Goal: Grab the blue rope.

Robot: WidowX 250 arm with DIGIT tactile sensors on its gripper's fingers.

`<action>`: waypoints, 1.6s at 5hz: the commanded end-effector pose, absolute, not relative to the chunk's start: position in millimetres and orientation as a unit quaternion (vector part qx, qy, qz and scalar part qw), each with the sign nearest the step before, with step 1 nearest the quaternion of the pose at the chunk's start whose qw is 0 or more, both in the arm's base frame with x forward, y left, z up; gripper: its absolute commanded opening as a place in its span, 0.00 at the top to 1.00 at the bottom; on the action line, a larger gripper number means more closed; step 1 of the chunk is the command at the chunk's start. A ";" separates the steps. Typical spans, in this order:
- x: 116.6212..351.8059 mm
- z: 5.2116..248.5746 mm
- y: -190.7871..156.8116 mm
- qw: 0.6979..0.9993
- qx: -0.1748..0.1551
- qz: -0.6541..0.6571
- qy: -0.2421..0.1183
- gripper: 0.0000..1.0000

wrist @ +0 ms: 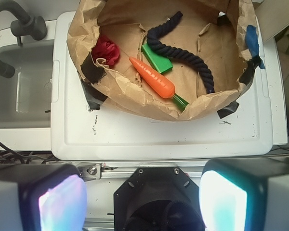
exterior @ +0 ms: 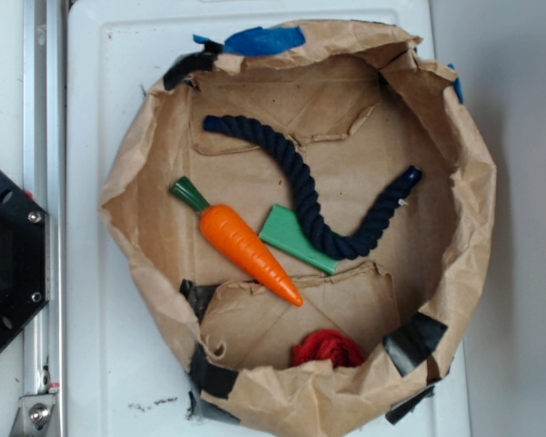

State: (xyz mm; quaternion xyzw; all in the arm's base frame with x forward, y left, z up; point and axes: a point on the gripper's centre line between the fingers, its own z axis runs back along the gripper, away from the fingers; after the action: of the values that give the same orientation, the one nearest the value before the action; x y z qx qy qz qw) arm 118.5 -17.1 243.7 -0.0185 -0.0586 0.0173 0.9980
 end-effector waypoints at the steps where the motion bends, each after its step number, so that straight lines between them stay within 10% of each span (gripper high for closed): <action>1: 118.5 243.7 -17.1 0.998 -0.018 0.017 -0.059 0.00; 4: 209.9 228.3 -11.9 0.992 -0.072 -0.085 -0.057 0.00; 8: 251.1 157.9 2.0 0.976 -0.102 -0.192 -0.001 0.00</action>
State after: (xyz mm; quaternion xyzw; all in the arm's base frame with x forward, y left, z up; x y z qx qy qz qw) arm 248.6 -0.4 148.5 -0.1097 0.0194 -0.1962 0.9742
